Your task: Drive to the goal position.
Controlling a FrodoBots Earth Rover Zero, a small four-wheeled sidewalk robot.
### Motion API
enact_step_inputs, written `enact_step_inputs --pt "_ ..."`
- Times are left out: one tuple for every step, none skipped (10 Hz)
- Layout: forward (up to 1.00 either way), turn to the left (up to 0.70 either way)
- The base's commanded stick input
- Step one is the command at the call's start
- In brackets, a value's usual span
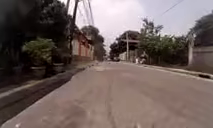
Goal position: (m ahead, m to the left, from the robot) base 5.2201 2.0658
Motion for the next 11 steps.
enact_step_inputs --pt "0.85 0.0" --pt "0.85 0.0" --pt "0.85 0.0" --pt "0.85 0.0" --pt "0.85 0.0" --pt "0.85 0.0" --pt "0.85 0.0" --pt "0.85 0.0" --pt "0.85 0.0" --pt "0.85 0.0" --pt "0.85 0.0"
